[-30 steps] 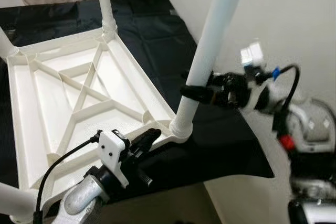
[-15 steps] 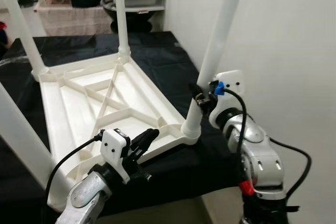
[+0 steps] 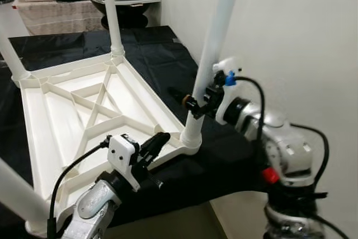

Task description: Building children table

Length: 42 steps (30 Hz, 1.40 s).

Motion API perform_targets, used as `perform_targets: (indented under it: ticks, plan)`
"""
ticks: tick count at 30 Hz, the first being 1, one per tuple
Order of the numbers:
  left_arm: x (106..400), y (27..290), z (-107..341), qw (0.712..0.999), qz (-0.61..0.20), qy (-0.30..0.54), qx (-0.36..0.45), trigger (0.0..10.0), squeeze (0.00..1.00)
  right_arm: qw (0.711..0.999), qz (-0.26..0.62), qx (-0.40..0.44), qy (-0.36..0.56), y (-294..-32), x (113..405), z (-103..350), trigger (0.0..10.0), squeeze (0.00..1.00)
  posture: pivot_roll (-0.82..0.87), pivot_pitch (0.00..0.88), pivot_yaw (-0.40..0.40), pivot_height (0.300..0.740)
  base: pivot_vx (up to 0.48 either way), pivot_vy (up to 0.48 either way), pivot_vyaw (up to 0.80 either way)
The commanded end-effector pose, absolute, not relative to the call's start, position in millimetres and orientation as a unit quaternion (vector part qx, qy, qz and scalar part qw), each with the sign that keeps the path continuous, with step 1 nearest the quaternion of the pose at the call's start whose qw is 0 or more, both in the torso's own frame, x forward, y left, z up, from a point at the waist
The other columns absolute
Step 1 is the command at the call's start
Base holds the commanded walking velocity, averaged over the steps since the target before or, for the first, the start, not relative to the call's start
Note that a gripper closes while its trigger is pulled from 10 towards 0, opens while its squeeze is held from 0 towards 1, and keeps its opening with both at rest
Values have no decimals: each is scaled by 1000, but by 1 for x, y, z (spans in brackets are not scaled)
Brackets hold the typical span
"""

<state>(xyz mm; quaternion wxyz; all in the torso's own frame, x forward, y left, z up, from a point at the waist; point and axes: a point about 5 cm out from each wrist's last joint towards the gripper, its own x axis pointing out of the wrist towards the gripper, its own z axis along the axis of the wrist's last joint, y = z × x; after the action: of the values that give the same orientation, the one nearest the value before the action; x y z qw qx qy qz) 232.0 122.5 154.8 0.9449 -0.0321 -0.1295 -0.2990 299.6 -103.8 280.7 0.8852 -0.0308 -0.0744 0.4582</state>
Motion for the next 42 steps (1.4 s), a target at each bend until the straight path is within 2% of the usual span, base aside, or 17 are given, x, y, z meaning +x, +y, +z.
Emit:
perform_targets:
  ticks: [1, 2, 3, 8, 9, 10, 14, 15, 27, 30, 31, 32, 33, 34, 35, 39, 42]
  plan:
    - [231, 123, 149, 946, -299, -120, -31, 10000, 0, 865, 490, -33, -101, -104, 295, 288, 10000, 1000, -44, 56, -99, 740, 0, 0, 0]
    - [231, 123, 149, 946, -299, -120, -31, 10000, 0, 865, 490, -33, -101, -104, 295, 288, 10000, 1000, -44, 56, -99, 740, 0, 0, 0]
    - [230, 122, 149, 946, -301, -120, -31, 10000, 0, 826, 546, -85, -112, -135, 301, 308, 10000, 1000, -40, 54, -96, 740, 0, 0, 0]
    - [229, 122, 149, 946, -301, -120, -30, 10000, 0, 787, 597, -103, -117, -147, 305, 326, 10000, 1000, -38, 58, -94, 740, 0, 0, 0]
    - [229, 122, 149, 946, -301, -120, -30, 10000, 0, 779, 608, -101, -116, -146, 307, 329, 10000, 655, -38, 58, -94, 740, 0, 0, 0]
    - [229, 122, 149, 946, -301, -120, -30, 10000, 0, 774, 612, -105, -120, -146, 310, 333, 10000, 0, -35, 58, -96, 740, 0, 0, 0]
    - [229, 121, 149, 946, -300, -121, -30, 10000, 0, 765, 623, -106, -125, -146, 314, 337, 10000, 0, -32, 61, -98, 740, 0, 0, 0]
    - [228, 121, 149, 946, -300, -121, -30, 10000, 0, 757, 632, -104, -124, -147, 316, 338, 0, 0, -29, 65, -102, 740, 0, 0, 0]
    - [227, 120, 150, 946, -298, -123, -31, 10000, 0, 727, 673, -90, -100, -155, 317, 337, 0, 0, -44, 74, -104, 740, 0, 0, 0]
    - [227, 120, 151, 946, -298, -124, -32, 10000, 0, 774, 622, -86, -79, -153, 324, 328, 0, 0, -45, 79, -113, 740, 0, 0, 0]
    - [226, 121, 151, 946, -297, -124, -32, 10000, 0, 837, 538, -85, -53, -144, 334, 315, 0, 0, -41, 87, -117, 740, 0, 0, 0]
    - [226, 121, 151, 946, -297, -124, -32, 10000, 0, 837, 538, -85, -53, -144, 334, 315, 0, 0, -41, 87, -117, 740, 0, 0, 0]
    - [226, 121, 152, 946, -296, -124, -31, 10000, 0, 933, 352, -69, -14, -143, 349, 297, 0, 0, -34, 91, -121, 740, 0, 0, 0]
    - [226, 121, 152, 946, -296, -124, -31, 10000, 0, 933, 352, -69, -14, -143, 349, 297, 0, 0, -34, 91, -121, 740, 0, 0, 0]
    - [225, 122, 152, 947, -295, -124, -30, 10000, 0, 976, 211, -57, 2, -142, 343, 276, 0, 0, -36, 94, -126, 740, 0, 0, 0]
    - [226, 123, 152, 947, -295, -124, -29, 10000, 0, 995, 96, -22, 34, -131, 317, 243, 0, 0, -39, 91, -115, 740, 0, 0, 0]
    - [228, 122, 151, 947, -296, -123, -28, 10000, 0, 992, 118, -26, 34, -118, 311, 240, 0, 0, -45, 80, -119, 740, 0, 0, 0]
